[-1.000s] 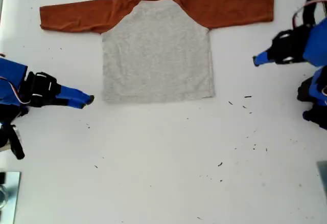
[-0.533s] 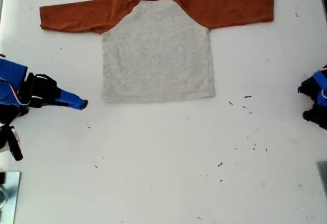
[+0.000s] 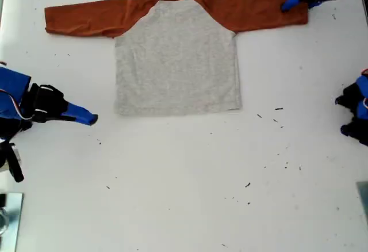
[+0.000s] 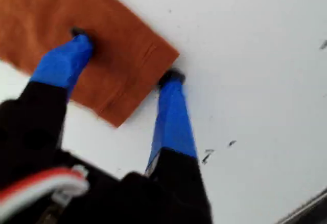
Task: Fold t shirt
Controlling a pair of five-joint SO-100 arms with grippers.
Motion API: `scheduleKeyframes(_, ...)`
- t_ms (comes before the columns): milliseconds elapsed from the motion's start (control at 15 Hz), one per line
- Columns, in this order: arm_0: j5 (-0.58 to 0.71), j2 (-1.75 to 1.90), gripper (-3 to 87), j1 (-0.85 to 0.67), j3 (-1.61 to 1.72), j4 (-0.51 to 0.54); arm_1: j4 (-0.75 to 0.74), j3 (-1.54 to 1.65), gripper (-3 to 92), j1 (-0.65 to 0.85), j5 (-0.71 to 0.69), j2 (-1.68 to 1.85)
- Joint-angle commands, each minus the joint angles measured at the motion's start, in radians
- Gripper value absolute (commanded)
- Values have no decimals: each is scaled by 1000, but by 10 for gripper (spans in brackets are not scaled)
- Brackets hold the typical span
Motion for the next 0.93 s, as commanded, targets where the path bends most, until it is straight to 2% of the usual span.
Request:
scheduleKeyframes(0,-18,8,-1,5,9,-5,-83,-5,66,2,-14,-104)
scheduleKeyframes(133,-21,8,-1,-3,9,-5,-61,-2,49,-25,-28,-80)
scheduleKeyframes(333,-48,8,-1,-5,11,-5,46,-3,49,-101,-21,124)
scheduleKeyframes(467,-67,8,-1,0,11,-5,132,-20,40,-149,5,262)
scheduleKeyframes(600,-78,8,-1,12,11,-5,279,-130,39,-242,57,400)
scheduleKeyframes(733,-84,8,-1,15,11,-5,425,-331,40,-430,150,425)
scheduleKeyframes(867,-98,8,-1,21,11,-5,425,-495,43,-735,313,370)
